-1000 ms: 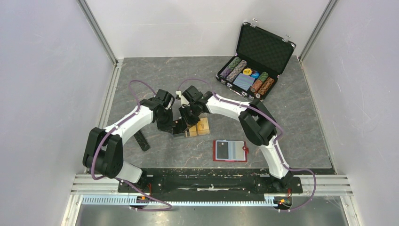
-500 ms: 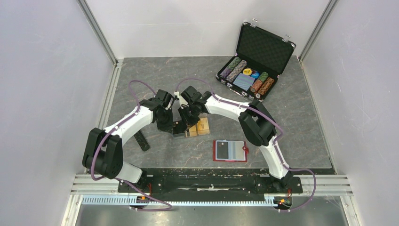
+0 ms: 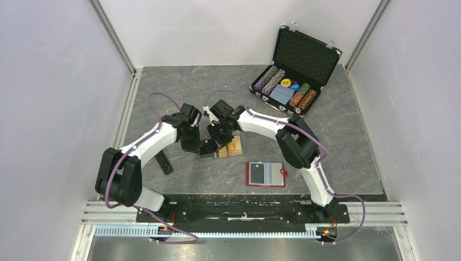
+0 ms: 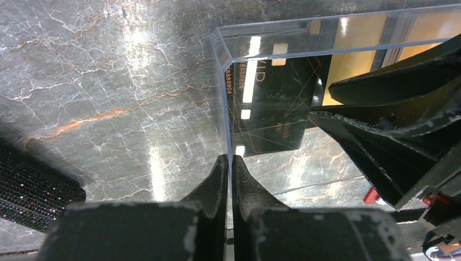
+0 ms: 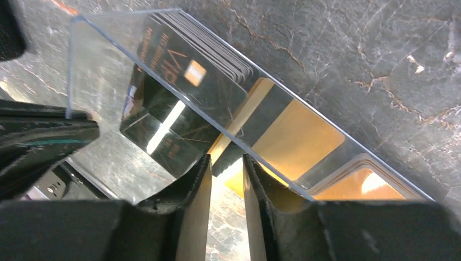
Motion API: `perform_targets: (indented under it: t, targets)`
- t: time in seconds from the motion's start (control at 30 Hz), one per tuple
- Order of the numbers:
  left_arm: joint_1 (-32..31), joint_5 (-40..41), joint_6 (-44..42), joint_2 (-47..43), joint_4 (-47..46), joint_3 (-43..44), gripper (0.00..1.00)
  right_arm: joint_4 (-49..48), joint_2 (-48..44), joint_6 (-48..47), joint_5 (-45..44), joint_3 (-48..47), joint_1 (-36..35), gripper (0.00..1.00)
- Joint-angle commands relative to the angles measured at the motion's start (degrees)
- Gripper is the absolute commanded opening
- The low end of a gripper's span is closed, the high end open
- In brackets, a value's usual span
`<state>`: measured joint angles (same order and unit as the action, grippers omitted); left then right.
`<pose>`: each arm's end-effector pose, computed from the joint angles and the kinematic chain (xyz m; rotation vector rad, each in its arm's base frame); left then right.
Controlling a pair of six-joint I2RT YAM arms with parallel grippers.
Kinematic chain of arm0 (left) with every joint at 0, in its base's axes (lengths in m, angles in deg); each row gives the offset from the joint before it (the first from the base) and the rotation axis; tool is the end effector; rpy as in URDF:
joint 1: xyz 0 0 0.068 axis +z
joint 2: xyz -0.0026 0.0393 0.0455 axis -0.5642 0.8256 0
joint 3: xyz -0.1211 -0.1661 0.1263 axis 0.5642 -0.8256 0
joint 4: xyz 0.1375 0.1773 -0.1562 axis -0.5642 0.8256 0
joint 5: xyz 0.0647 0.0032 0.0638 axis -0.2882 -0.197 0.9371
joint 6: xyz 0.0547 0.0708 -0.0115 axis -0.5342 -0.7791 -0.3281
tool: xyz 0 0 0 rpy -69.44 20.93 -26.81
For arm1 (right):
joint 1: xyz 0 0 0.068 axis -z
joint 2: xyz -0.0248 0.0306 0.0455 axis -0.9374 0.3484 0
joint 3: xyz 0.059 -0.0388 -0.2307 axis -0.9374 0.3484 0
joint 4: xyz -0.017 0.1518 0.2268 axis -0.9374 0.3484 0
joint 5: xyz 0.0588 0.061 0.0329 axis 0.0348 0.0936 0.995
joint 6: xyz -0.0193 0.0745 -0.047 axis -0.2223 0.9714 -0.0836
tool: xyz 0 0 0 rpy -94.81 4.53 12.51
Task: Put the credit cards into the card holder
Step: Pick up the credit card from the storage box.
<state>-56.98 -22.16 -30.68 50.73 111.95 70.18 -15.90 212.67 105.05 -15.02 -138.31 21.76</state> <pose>0.2722 -0.1167 0.1202 -0.1718 2.8620 -0.2487 0.3026 0.3717 0.0934 -0.8675 2.7033 0.7291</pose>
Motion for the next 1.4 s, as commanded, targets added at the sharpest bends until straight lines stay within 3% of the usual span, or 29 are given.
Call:
perform_targets:
  t: [0.0,0.13,0.5,0.83,0.97,1.17,1.37]
  targets:
    - [-0.75,-1.53,-2.78,2.04,-1.85,-2.85,0.02,-3.28,-4.33,0.4,1.25,2.66,0.63,0.36]
    - [-0.77,-1.6,-2.82,2.26,-1.83,-2.85,0.02,-5.06,-5.44,1.67,3.02,3.27,1.1,0.44]
    - [-0.78,-1.77,-3.11,2.3,-1.72,-2.85,0.02,-9.76,-2.87,5.28,8.04,3.37,1.36,0.49]
    - [-0.9,-2.05,-3.13,2.65,-1.85,-2.85,0.02,-3.49,3.43,2.26,3.54,-1.95,0.69,0.53]
    - [-0.86,-2.04,-3.24,2.84,-1.77,-2.76,0.02,-2.14,3.57,0.58,1.03,-1.08,0.2,0.43]
    - [-0.84,-1.96,-3.22,3.06,-1.83,-2.85,0.02,-0.93,2.9,-1.36,-0.5,1.09,0.3,0.02]
    - [-0.98,-1.88,-3.22,2.75,-1.8,-3.11,0.02,-0.81,1.13,-1.59,-1.56,2.47,0.64,0.03]
